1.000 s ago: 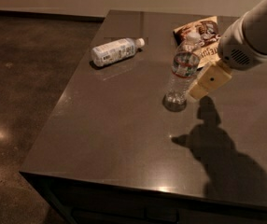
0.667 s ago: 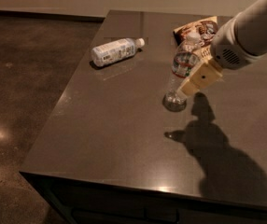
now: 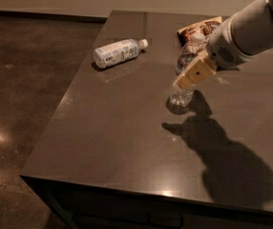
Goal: Knock water bottle over
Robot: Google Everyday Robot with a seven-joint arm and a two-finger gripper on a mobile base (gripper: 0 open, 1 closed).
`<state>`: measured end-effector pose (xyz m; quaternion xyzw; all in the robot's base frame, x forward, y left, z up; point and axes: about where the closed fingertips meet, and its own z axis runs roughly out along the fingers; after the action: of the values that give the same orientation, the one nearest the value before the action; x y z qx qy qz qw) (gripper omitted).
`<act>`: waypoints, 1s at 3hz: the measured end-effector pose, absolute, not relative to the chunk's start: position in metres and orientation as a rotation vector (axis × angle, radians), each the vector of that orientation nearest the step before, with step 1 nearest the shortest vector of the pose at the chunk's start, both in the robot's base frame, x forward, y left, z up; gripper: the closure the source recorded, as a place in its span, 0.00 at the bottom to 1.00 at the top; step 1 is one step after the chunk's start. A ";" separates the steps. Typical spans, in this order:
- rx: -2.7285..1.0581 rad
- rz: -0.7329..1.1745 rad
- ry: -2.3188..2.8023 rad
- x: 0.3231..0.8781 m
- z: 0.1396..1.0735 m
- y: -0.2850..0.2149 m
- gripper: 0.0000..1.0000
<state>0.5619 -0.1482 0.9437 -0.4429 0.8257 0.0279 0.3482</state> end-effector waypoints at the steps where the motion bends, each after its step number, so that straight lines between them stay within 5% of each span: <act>1: -1.137 0.130 2.143 0.569 0.942 -0.142 0.36; 3: -1.203 0.173 2.167 0.570 0.962 -0.134 0.83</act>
Offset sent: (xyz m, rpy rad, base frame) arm 0.0132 0.0153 0.0124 0.0884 0.0857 0.0411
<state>0.5701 -0.1339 0.9621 -0.4582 0.8256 0.0660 0.3225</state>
